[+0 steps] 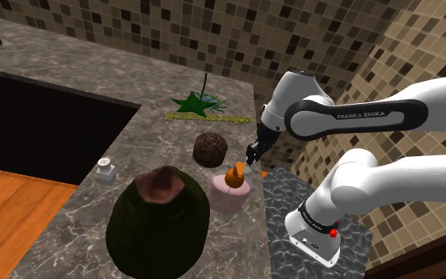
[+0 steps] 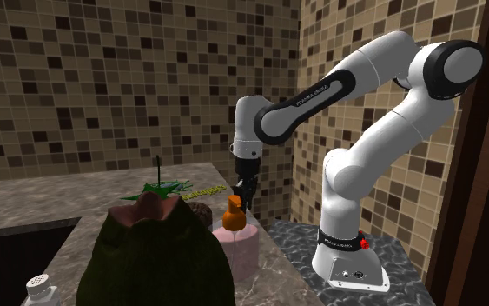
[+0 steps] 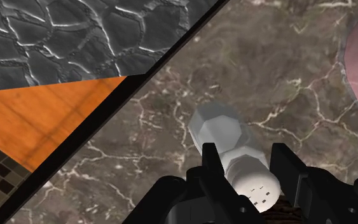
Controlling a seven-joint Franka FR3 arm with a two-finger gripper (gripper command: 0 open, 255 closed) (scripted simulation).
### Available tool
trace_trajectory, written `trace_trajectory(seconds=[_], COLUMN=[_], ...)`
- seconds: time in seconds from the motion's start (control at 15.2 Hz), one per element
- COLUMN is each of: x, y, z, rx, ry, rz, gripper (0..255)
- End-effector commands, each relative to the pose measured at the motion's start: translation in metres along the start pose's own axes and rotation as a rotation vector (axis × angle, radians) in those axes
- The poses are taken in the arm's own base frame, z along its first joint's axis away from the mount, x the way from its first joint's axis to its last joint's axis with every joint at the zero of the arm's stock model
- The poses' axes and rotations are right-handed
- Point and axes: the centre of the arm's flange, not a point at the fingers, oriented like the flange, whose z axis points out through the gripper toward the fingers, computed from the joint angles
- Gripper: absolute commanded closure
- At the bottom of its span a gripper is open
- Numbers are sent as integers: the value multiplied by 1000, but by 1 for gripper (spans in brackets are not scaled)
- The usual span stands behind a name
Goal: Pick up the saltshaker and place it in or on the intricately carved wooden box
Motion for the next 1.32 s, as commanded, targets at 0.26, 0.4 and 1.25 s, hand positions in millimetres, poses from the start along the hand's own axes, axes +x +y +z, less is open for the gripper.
trace_trajectory(seconds=[0.26, 0.4, 1.25], x=[0, 0, 0], y=[0, 0, -7], z=[0, -5, -73], rx=[0, 0, 0], ry=[-1, -1, -1], rz=[0, 0, 0], gripper=[255, 255, 255])
